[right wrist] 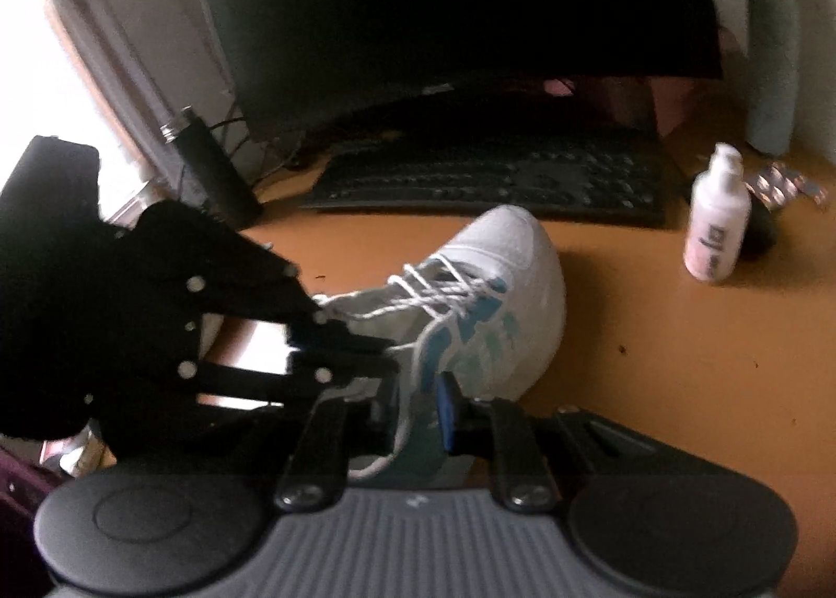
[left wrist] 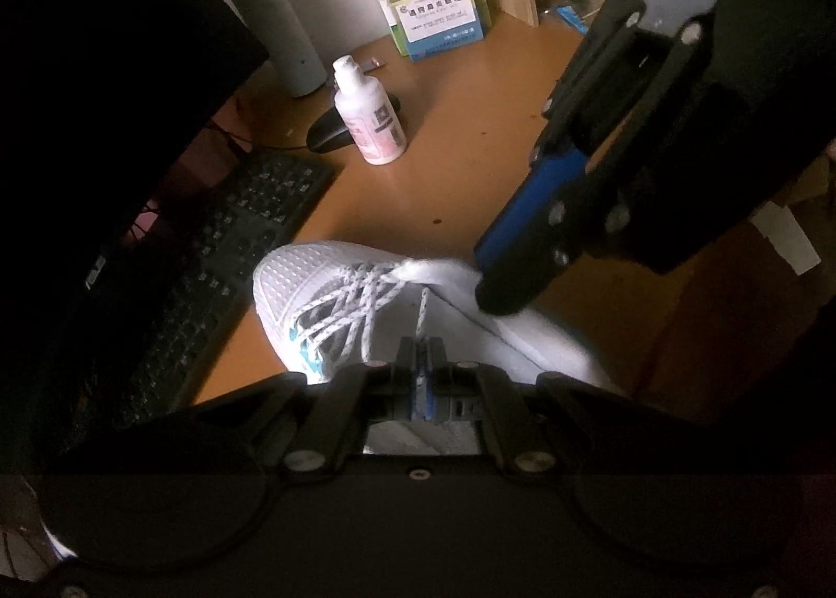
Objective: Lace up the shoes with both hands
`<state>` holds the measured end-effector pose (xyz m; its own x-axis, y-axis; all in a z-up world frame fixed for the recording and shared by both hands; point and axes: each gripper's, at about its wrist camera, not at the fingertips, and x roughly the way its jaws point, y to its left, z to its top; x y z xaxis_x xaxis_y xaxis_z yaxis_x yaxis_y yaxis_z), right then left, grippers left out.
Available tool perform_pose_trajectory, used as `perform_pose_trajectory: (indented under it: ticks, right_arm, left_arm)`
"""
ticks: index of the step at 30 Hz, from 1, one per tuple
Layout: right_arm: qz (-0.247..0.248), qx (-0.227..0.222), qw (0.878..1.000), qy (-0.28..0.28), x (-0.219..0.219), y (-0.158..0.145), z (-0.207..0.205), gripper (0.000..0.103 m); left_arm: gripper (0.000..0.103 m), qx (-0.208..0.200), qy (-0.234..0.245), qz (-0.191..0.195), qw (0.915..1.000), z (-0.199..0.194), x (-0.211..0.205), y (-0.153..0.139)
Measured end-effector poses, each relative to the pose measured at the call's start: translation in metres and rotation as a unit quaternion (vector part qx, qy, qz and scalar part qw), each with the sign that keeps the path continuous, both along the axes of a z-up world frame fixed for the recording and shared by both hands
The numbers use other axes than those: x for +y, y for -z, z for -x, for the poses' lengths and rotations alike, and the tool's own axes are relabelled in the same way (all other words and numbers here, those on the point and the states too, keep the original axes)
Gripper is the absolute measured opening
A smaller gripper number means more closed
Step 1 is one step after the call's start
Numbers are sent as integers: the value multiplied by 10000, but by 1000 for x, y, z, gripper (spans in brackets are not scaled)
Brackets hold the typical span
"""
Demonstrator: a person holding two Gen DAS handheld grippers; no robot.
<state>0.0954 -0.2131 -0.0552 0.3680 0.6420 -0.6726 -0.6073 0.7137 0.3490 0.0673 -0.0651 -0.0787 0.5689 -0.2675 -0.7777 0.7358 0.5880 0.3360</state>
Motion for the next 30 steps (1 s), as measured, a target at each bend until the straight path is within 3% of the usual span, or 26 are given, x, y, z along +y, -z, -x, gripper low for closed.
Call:
perform_pose_trajectory:
  ticks: [10,30]
  right_arm:
    - [416,-513,9961,-589,10,-2,8,16]
    - [514,-476,9959,-578,13,-1,10,16]
  left_arm:
    - [0,-35,-30,-69,10000,1,-1,-3]
    - [0,-75,-64,67,9999,-2,-7,-4]
